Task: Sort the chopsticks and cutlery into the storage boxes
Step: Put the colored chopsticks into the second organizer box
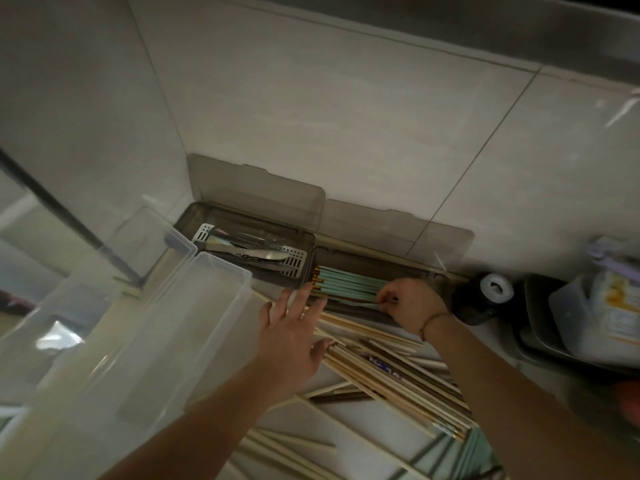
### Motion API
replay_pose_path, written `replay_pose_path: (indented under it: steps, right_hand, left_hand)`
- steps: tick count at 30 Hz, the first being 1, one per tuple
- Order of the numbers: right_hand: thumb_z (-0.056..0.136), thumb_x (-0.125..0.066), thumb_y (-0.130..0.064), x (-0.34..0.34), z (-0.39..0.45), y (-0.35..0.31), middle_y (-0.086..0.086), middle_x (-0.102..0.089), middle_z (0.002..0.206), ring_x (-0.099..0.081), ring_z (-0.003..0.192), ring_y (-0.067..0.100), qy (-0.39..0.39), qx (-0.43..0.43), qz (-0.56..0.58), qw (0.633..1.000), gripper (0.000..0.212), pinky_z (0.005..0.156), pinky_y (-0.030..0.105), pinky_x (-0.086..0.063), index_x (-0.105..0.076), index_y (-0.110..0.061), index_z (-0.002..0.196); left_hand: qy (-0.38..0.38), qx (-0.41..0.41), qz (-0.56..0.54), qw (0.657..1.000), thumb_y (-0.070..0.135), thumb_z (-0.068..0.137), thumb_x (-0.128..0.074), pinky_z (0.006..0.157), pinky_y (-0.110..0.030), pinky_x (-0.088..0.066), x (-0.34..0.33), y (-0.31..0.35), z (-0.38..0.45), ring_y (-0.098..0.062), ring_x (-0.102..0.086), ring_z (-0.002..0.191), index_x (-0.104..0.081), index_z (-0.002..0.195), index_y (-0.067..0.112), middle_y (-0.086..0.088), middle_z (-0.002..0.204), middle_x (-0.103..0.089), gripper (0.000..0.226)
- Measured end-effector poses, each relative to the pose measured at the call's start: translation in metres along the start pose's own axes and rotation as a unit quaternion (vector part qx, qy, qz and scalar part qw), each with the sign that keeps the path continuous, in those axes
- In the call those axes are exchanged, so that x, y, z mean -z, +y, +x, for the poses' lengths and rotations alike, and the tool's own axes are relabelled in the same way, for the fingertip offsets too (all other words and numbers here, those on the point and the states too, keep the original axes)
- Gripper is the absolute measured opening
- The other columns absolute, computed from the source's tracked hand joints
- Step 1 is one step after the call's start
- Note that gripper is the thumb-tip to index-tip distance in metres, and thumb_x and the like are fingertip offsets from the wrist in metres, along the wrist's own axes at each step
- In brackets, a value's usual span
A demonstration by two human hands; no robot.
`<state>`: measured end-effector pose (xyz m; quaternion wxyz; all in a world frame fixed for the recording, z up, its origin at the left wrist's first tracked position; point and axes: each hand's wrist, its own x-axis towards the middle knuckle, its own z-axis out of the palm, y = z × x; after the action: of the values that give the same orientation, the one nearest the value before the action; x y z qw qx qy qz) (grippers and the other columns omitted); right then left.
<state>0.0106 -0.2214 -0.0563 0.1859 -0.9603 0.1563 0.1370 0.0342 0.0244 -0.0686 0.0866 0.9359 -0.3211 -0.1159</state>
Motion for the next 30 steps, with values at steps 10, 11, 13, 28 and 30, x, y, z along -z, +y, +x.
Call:
replay_pose_path:
  steps: [10, 11, 13, 28, 30]
  right_hand:
    - [0.087, -0.068, -0.022, 0.001, -0.021, 0.016, -0.005, -0.068, 0.094, -0.060, 0.086, 0.008, 0.077, 0.040, 0.090, 0.992, 0.011, 0.086, 0.028, -0.052, -0.071, -0.022, 0.097]
    - [0.085, -0.069, -0.018, 0.000, -0.032, 0.021, -0.006, -0.066, 0.090, -0.058, 0.084, 0.007, 0.117, 0.052, 0.099, 0.987, 0.011, 0.084, 0.025, -0.051, -0.072, -0.019, 0.096]
    - [0.083, -0.072, -0.014, -0.002, -0.057, 0.034, -0.011, -0.058, 0.086, -0.055, 0.082, 0.006, 0.199, 0.068, 0.093, 0.973, 0.012, 0.079, 0.020, -0.047, -0.072, -0.019, 0.093]
    - [0.075, -0.058, -0.039, -0.119, -0.240, 0.077, -0.016, -0.066, 0.090, -0.060, 0.081, 0.007, 0.223, 0.073, 0.052, 0.971, 0.018, 0.061, 0.018, -0.052, -0.065, -0.035, 0.091]
    - [0.076, -0.061, -0.041, -0.131, -0.245, 0.066, -0.017, -0.064, 0.095, -0.060, 0.085, 0.009, 0.230, 0.086, 0.047, 0.968, 0.020, 0.066, 0.019, -0.052, -0.067, -0.035, 0.094]
  left_hand:
    - [-0.008, -0.007, -0.012, 1.000, 0.052, 0.093, -0.046, 0.118, -0.050, -0.009, -0.004, 0.002, -0.007, -0.028, 0.003, 0.147, -0.009, 0.154, 0.030, -0.001, 0.161, 0.009, 0.075]
    - [-0.003, -0.010, -0.012, 1.000, 0.052, 0.092, -0.047, 0.118, -0.050, -0.010, -0.007, 0.004, -0.010, -0.029, 0.003, 0.147, -0.011, 0.154, 0.029, -0.002, 0.162, 0.009, 0.075]
    - [0.004, -0.023, -0.018, 1.000, 0.050, 0.090, -0.049, 0.117, -0.050, -0.009, -0.010, 0.010, -0.016, -0.030, 0.002, 0.147, -0.013, 0.153, 0.029, -0.003, 0.161, 0.009, 0.075]
    - [-0.108, -0.255, 0.043, 0.960, 0.055, 0.077, -0.052, 0.088, -0.039, -0.041, -0.065, 0.089, -0.101, -0.022, -0.052, 0.099, -0.067, 0.085, 0.020, 0.004, 0.089, -0.063, 0.039]
    - [-0.136, -0.221, 0.053, 0.964, 0.050, 0.088, -0.043, 0.099, -0.041, -0.030, -0.065, 0.096, -0.103, -0.026, -0.043, 0.115, -0.064, 0.102, 0.015, -0.004, 0.109, -0.061, 0.044]
